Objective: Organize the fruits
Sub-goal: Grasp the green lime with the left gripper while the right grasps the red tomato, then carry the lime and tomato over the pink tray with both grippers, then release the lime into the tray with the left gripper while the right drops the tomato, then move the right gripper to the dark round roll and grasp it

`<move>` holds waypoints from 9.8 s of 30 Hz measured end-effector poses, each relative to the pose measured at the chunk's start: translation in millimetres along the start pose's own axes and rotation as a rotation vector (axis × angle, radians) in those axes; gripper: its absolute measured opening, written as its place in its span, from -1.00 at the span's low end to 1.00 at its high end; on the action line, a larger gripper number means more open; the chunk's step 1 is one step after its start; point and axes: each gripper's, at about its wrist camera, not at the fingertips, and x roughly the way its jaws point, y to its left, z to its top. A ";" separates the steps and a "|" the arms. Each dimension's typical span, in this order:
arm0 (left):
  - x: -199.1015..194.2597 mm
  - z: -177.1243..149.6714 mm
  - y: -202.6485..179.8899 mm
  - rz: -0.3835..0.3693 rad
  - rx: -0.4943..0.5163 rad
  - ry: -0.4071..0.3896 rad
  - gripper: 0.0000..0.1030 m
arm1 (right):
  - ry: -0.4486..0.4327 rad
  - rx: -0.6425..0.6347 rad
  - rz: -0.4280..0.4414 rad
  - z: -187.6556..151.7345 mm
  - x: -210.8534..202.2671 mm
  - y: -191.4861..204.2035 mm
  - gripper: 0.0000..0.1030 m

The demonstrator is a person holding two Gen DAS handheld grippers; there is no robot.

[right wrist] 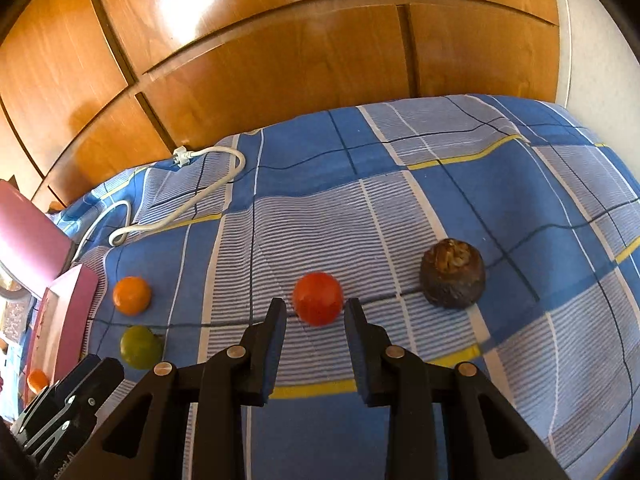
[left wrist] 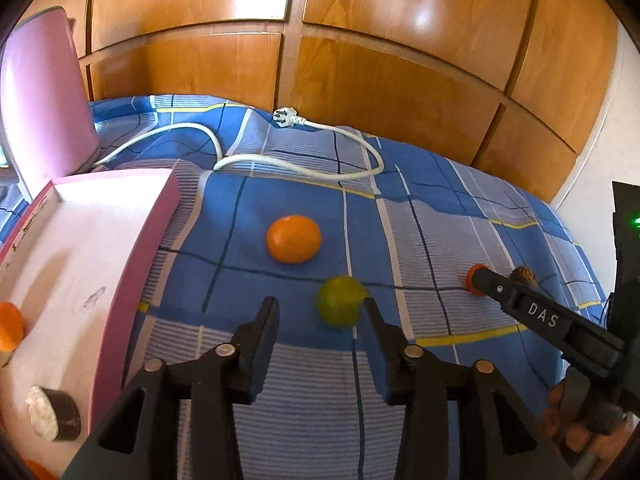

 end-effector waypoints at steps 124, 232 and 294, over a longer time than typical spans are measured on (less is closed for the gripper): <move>-208.9 -114.0 145.2 0.225 -0.171 -0.241 -0.39 | 0.042 -0.394 0.345 -157.4 -134.3 170.6 -0.46; -173.6 -105.9 86.6 0.155 -0.056 -0.092 -0.25 | 0.056 -0.209 0.253 -126.4 -112.6 127.9 -0.13; -27.3 -21.2 13.6 0.050 -0.009 0.018 -0.23 | -0.016 0.037 -0.180 10.8 -10.6 -53.4 -0.10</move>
